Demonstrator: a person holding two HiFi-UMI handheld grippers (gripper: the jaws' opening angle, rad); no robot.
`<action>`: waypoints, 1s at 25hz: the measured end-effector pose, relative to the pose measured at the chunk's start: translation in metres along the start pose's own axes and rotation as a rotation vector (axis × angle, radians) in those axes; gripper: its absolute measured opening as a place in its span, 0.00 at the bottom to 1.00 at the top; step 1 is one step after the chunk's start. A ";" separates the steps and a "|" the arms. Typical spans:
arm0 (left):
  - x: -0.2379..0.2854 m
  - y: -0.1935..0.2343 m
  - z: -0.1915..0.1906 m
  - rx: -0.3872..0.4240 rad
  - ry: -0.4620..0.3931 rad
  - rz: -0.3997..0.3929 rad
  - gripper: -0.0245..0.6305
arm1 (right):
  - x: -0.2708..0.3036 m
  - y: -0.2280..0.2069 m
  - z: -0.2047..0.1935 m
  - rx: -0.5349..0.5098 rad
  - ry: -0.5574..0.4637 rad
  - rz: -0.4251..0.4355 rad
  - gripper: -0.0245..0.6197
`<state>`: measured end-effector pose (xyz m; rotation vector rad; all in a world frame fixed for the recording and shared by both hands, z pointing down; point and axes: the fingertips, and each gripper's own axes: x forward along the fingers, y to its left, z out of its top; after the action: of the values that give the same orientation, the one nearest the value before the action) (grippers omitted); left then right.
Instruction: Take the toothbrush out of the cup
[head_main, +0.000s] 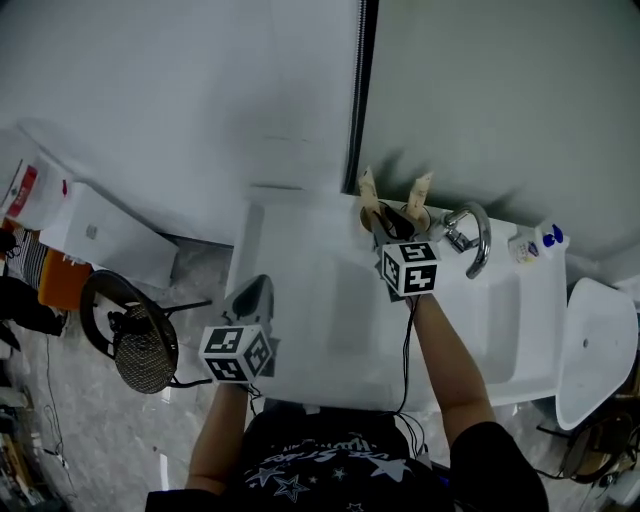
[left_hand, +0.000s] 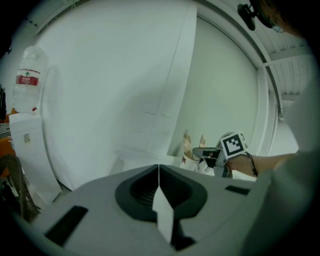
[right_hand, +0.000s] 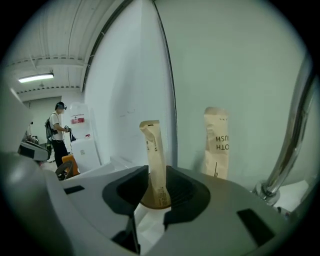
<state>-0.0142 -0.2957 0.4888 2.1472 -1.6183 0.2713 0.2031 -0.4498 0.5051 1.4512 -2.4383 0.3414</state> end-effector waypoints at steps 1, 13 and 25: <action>0.000 0.001 -0.001 -0.002 0.002 0.005 0.07 | 0.002 -0.001 0.000 -0.009 0.004 0.001 0.22; 0.003 0.009 -0.005 -0.002 0.013 0.012 0.07 | 0.017 0.005 0.001 -0.089 0.037 -0.044 0.21; 0.005 0.019 -0.005 -0.004 0.026 0.000 0.07 | 0.030 0.008 0.003 -0.132 0.078 -0.086 0.21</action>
<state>-0.0306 -0.3017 0.4993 2.1322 -1.6032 0.2943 0.1820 -0.4717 0.5130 1.4529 -2.2835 0.2106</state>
